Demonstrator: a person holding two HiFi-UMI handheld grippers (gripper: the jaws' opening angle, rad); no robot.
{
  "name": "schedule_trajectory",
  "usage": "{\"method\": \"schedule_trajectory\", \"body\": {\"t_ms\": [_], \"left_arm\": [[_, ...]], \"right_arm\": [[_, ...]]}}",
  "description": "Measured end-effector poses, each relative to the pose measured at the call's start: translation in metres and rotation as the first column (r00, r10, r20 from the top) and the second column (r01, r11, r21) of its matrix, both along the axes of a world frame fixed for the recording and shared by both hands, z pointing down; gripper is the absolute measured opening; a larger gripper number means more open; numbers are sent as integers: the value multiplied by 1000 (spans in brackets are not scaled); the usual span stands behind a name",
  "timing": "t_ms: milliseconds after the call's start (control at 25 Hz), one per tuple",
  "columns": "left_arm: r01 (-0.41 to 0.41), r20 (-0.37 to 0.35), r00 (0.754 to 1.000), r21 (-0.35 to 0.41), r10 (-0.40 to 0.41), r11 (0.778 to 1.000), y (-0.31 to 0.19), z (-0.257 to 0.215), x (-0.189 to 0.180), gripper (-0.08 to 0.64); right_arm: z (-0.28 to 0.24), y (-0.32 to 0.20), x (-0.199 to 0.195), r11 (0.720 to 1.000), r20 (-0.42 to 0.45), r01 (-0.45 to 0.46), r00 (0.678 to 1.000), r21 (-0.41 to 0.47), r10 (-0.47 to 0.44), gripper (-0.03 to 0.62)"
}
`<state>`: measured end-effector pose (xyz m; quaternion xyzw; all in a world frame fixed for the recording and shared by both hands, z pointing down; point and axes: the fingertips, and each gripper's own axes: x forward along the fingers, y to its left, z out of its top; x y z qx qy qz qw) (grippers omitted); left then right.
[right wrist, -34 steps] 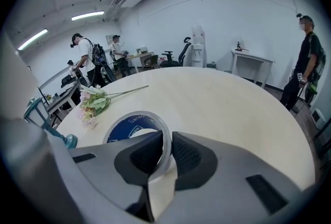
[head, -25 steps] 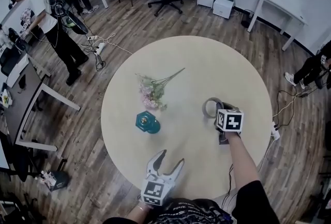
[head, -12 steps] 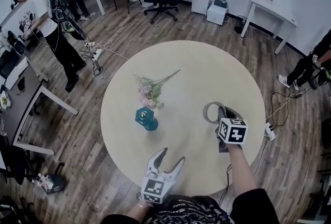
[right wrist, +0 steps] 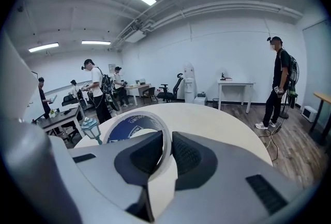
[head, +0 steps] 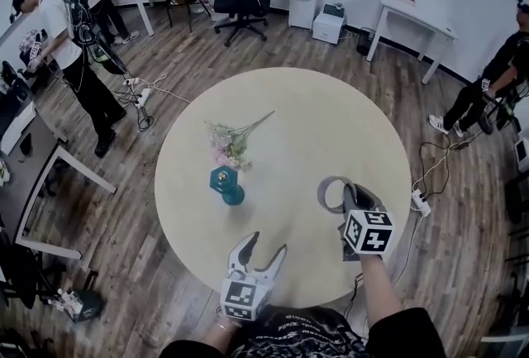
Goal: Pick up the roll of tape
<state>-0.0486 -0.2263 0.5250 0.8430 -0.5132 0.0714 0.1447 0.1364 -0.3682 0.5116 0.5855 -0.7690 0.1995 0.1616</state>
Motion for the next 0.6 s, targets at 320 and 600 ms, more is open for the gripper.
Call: {"method": "schedule_trajectory", "body": {"t_ms": [320, 600], "left_arm": [[-7, 8, 1000, -8, 7, 1000, 16, 4, -10, 310], [-24, 17, 1000, -24, 25, 999, 31, 8, -11, 310]], "right_arm": [[1, 75, 4, 999, -22, -40, 999, 30, 40, 64], [14, 140, -4, 998, -35, -57, 998, 40, 58, 64]]}}
